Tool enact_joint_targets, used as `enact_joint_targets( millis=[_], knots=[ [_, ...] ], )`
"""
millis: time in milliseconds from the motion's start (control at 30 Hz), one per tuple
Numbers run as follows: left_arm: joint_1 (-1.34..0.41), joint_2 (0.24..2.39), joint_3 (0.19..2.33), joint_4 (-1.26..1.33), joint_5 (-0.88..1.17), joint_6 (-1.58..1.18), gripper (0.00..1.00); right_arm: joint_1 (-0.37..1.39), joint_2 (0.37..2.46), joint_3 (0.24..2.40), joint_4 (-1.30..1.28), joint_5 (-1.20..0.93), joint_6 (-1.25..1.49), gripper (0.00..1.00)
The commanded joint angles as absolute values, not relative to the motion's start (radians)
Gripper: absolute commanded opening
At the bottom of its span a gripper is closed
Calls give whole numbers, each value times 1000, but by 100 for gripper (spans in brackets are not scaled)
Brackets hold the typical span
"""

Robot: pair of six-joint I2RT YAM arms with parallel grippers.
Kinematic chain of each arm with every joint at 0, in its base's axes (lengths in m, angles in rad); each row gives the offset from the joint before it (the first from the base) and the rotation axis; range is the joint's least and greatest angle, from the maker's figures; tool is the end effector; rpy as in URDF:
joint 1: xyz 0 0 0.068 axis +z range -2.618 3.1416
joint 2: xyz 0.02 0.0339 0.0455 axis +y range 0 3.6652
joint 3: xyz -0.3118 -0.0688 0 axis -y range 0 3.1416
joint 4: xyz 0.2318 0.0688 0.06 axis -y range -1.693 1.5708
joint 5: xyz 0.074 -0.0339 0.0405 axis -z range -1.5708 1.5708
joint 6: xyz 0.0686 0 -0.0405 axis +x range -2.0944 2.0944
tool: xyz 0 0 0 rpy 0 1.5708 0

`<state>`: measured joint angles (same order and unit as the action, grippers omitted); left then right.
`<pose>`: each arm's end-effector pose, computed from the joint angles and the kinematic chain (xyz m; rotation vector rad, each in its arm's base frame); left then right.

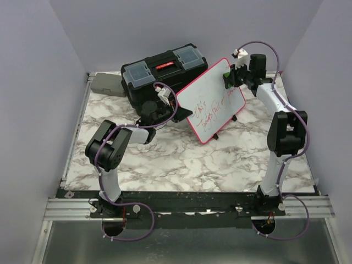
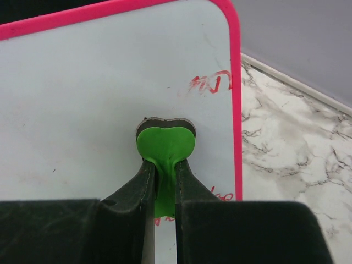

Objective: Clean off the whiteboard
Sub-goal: Erase the whiteboard at the whiteboard stand.

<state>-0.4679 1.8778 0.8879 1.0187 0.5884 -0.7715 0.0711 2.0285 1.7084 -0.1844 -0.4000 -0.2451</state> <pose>0.3600 -0.2246 0.2536 0.2600 1.7144 -1.3978 0.5136 0.0634 0.3109 -0.5598 1.9678 0.3061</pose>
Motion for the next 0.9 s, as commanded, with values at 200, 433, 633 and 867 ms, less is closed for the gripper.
enact_joint_targets(
  millis=[200, 433, 633, 867],
  knots=[
    [-505, 1877, 880, 1000, 803, -697, 0, 120, 2073, 1824, -149, -314, -87, 1],
    [-505, 1873, 884, 984, 807, -689, 0, 120, 2102, 1865, -118, -181, -51, 1],
    [-505, 1876, 891, 983, 799, -692, 0, 110, 2113, 1794, -161, -66, -124, 1],
    [-505, 1881, 891, 992, 801, -693, 0, 69, 2108, 1694, -177, -54, -154, 1]
  ],
)
